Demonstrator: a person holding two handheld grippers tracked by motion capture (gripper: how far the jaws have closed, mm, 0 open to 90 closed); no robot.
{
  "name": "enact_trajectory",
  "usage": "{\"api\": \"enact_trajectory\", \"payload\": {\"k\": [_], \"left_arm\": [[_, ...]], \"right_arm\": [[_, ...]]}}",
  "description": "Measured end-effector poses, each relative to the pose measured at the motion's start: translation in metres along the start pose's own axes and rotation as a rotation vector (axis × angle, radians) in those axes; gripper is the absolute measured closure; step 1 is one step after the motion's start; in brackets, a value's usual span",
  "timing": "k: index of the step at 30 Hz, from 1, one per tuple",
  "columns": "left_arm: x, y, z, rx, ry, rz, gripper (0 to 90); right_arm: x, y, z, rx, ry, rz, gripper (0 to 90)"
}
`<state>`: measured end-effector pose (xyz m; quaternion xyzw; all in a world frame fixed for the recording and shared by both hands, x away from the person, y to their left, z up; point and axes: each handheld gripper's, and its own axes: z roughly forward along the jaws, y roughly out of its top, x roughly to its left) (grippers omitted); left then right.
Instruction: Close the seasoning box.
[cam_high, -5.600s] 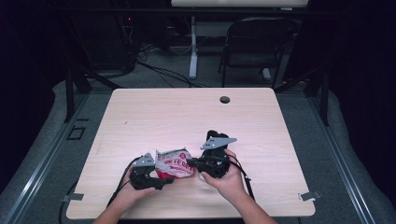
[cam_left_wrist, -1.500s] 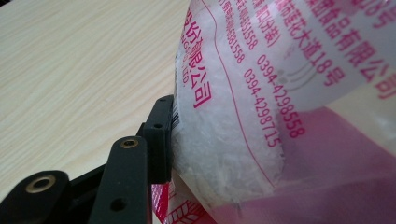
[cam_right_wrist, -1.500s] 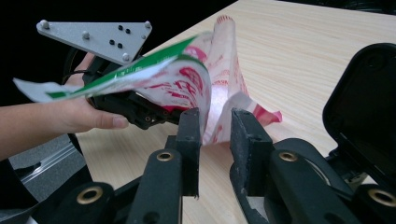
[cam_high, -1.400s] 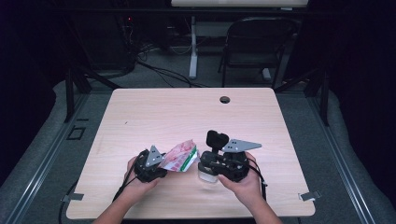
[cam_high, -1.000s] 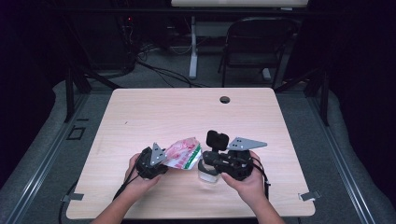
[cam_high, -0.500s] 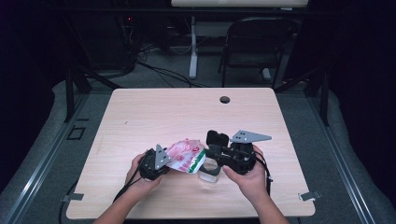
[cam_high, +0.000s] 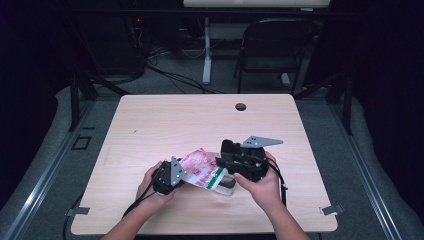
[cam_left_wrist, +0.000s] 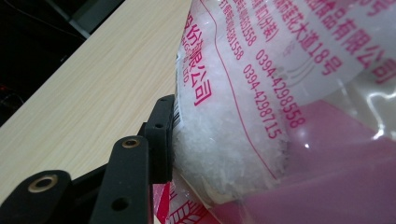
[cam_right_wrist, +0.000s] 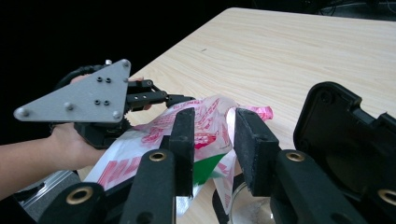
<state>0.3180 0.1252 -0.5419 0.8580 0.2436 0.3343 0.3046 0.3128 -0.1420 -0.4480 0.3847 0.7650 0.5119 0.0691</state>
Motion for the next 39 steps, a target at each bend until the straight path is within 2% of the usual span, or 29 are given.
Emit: {"api": "enact_trajectory", "payload": {"k": [7,12,25,32,39], "left_arm": [[-0.001,0.003,0.000,-0.002,0.045,0.024,57.2],[-0.001,0.004,0.001,-0.003,0.060,0.028,57.3],[0.001,0.008,-0.001,-0.007,0.113,0.055,57.4],[-0.001,0.011,-0.002,-0.005,0.143,0.096,57.5],[-0.004,0.013,0.000,-0.026,0.165,0.125,57.5]], "right_arm": [[-0.004,-0.003,0.005,0.009,0.009,0.017,70.4],[-0.005,-0.004,0.006,0.002,0.009,0.029,75.4],[-0.003,-0.005,0.007,0.005,-0.006,-0.007,90.0],[-0.002,-0.007,0.005,0.005,-0.018,-0.017,90.0],[-0.001,-0.010,0.000,0.006,-0.036,-0.035,90.0]]}}
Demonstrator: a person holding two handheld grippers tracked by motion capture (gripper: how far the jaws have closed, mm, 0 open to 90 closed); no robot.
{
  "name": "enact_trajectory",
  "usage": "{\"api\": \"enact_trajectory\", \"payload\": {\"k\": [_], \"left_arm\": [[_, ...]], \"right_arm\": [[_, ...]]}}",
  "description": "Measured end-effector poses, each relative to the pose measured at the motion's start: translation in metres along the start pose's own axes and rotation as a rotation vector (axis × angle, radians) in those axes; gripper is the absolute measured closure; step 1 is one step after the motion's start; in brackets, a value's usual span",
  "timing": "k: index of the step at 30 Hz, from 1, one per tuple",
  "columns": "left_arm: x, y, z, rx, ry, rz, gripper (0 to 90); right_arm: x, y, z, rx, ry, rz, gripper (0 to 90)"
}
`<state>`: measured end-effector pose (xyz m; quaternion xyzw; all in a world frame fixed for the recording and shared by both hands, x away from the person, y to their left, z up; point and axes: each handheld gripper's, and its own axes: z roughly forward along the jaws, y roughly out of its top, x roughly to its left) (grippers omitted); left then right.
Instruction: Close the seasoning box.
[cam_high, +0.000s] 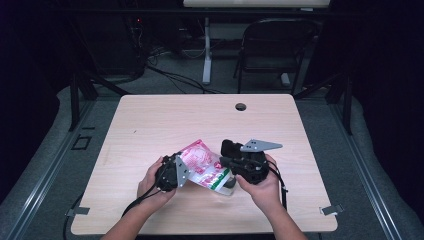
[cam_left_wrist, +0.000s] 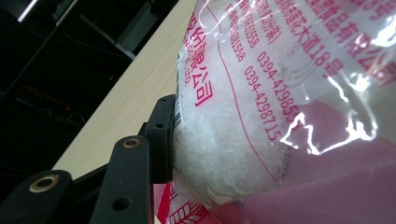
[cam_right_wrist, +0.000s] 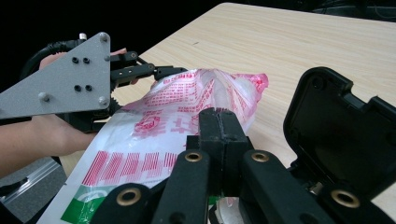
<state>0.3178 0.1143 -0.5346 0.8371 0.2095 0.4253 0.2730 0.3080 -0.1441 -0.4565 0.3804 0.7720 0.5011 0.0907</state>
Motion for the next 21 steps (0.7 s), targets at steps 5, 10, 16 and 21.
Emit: {"api": "enact_trajectory", "payload": {"k": [5,10,16,21], "left_arm": [[-0.004,0.000,0.003,-0.006,0.035,0.037,57.6],[-0.006,-0.001,0.004,-0.016,0.071,0.068,57.6],[-0.008,-0.001,0.005,-0.027,0.088,0.079,57.6],[-0.010,-0.001,0.004,-0.025,0.097,0.095,57.6]], "right_arm": [[0.000,-0.003,0.000,0.013,-0.018,-0.008,90.0],[-0.002,-0.007,0.000,0.022,-0.017,-0.008,90.0],[-0.003,-0.012,0.000,0.017,-0.021,-0.001,90.0],[-0.003,-0.014,0.000,0.021,-0.025,0.000,90.0]]}}
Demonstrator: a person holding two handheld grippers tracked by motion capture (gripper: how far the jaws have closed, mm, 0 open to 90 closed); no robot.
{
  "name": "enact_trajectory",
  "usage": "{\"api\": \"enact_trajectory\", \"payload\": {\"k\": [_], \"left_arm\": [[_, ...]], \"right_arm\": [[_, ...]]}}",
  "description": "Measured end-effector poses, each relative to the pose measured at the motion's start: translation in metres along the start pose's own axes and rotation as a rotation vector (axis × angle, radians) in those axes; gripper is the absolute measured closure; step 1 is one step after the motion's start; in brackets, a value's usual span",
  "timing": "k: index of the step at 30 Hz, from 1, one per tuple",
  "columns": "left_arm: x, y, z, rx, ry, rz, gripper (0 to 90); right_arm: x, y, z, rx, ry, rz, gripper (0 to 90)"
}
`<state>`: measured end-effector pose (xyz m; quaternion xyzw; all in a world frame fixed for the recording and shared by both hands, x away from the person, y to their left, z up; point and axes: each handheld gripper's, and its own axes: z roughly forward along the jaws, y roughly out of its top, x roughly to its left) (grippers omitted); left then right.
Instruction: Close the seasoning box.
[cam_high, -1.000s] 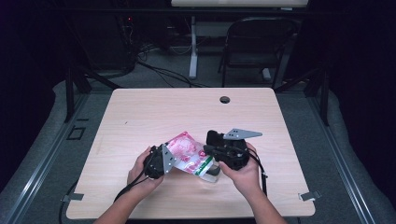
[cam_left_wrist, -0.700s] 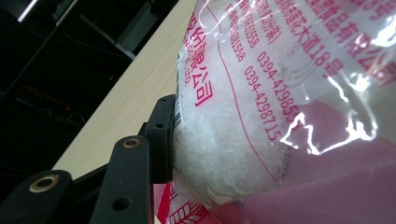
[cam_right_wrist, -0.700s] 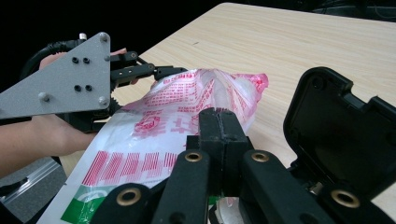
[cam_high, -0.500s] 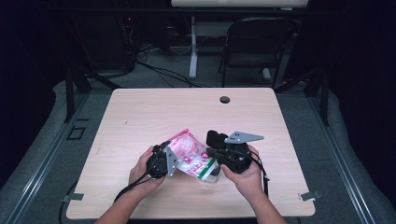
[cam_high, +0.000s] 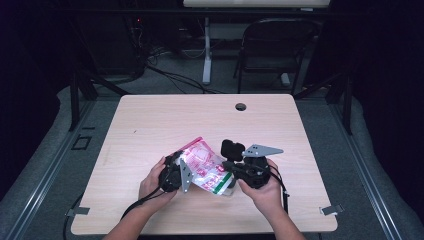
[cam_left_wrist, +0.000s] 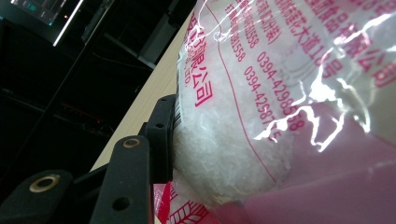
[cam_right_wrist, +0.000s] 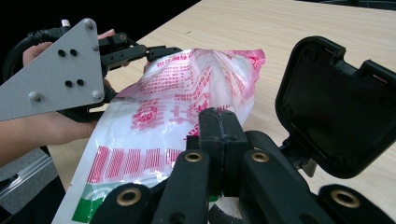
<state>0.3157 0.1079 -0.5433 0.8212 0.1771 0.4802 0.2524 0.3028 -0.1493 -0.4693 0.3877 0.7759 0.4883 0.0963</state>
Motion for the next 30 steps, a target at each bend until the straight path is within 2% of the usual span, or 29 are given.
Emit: {"api": "enact_trajectory", "payload": {"k": [15,21,22,26,29,30], "left_arm": [[-0.0012,0.0001,-0.0008,-0.013,0.019,0.022,57.6],[-0.0012,0.0015,-0.0017,-0.012,0.039,0.054,57.7],[-0.0016,0.0017,-0.0018,-0.012,0.039,0.049,57.7],[-0.0005,0.0037,-0.0028,-0.011,0.051,0.080,57.7],[-0.0010,0.0046,-0.0030,-0.011,0.055,0.082,57.7],[0.0000,0.0053,-0.0032,-0.008,0.061,0.102,57.7]], "right_arm": [[-0.0002,-0.0036,-0.0004,0.003,0.000,-0.002,90.0],[-0.0011,-0.0044,-0.0010,0.003,0.000,0.003,90.0],[-0.0012,-0.0045,-0.0013,0.006,-0.001,0.003,90.0],[-0.0015,-0.0052,-0.0017,0.002,-0.001,0.006,90.0],[-0.0023,-0.0058,-0.0021,0.006,-0.004,0.006,90.0],[-0.0023,-0.0062,-0.0018,0.002,-0.003,0.010,90.0]]}}
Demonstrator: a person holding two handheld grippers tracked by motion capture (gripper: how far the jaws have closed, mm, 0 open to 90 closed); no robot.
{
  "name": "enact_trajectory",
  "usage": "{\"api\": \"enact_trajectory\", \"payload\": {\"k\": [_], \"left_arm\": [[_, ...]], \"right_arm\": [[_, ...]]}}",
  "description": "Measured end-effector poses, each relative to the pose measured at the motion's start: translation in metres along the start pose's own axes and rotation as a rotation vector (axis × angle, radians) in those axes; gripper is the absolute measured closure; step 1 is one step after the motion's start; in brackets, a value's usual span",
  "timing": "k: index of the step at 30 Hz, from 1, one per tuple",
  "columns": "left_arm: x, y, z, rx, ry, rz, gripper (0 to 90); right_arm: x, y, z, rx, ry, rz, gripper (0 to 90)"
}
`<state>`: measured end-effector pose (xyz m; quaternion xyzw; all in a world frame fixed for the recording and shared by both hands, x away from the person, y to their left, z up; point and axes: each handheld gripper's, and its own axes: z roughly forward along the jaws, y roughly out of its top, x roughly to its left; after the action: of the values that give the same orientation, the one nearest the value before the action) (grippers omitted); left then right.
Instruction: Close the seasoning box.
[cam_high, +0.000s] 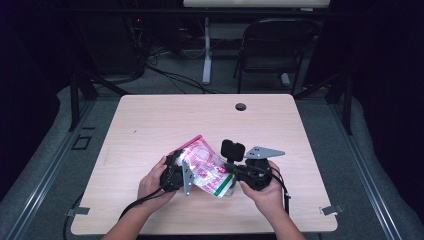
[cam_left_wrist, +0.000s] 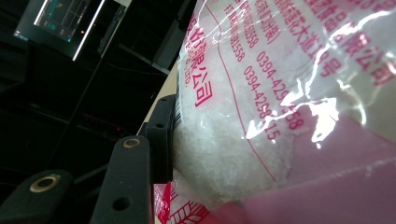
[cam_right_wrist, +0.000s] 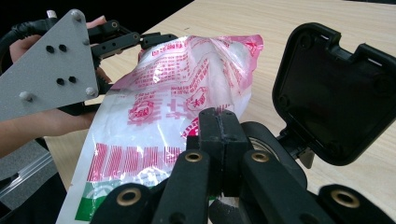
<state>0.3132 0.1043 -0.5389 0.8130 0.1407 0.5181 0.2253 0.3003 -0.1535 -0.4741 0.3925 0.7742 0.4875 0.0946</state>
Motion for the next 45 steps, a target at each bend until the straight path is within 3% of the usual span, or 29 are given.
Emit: {"api": "enact_trajectory", "payload": {"k": [23,45], "left_arm": [[0.0079,0.0072,-0.0044,0.010,0.054,0.125,58.0],[0.0102,0.0102,-0.0078,0.009,0.082,0.157,58.3]], "right_arm": [[-0.0024,-0.0030,0.0005,0.021,-0.002,0.002,90.0],[-0.0058,-0.0071,0.0049,0.036,-0.001,0.019,90.0]]}}
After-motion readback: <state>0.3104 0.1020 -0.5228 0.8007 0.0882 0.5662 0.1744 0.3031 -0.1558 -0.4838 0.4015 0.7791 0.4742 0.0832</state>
